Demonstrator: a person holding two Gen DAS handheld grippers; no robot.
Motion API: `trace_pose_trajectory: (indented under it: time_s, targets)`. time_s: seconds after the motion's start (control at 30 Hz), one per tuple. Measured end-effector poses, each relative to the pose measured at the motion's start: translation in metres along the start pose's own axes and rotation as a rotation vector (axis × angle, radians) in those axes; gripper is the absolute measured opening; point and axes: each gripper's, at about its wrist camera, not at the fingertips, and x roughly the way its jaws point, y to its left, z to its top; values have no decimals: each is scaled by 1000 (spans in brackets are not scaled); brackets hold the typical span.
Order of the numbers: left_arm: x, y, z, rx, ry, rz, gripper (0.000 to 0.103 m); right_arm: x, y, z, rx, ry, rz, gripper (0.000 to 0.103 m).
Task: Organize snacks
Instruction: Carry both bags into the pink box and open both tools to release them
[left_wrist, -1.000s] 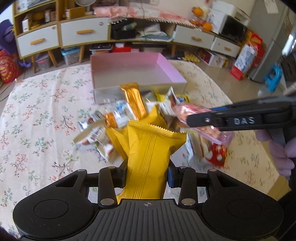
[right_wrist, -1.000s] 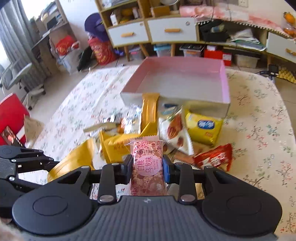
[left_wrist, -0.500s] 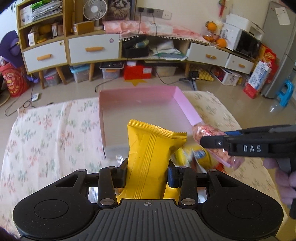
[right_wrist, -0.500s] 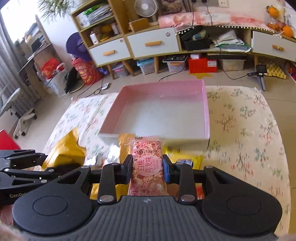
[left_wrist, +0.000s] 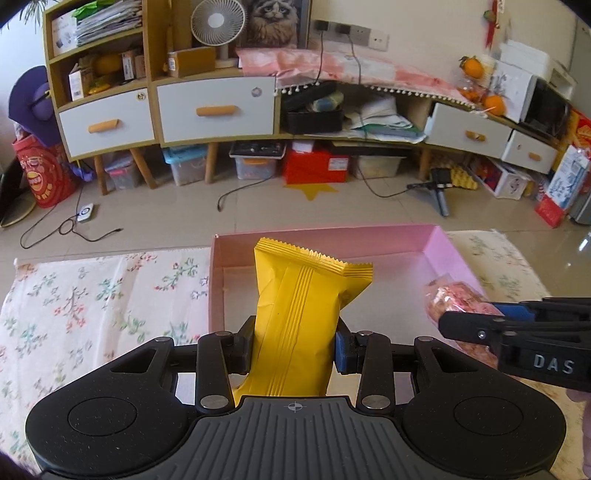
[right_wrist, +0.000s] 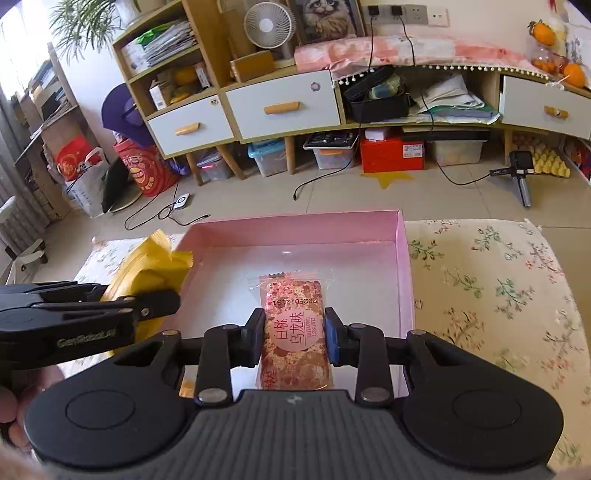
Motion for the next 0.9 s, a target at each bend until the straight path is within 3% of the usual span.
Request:
trace_pose_trajectory:
  time_s: [0.37,0.47,0.57,0.63,0.9]
  targets:
    - [43,-4,11,55,14,56,39,29,-11,4,10,-13,-18,30]
    - [46,-2,11,44,7,37,46,28,-13,4,25,-28,-12,39]
    - [42,-2,9,34,-8,41,59,22,-14,6,42,-36,-3,64]
    - [40,-3,9,35,-13,43,67,17,-15,7,38,-42,4,66]
    - [16,1,4,14,-12,48,77,-2,-10,10,19,-48,-25,76]
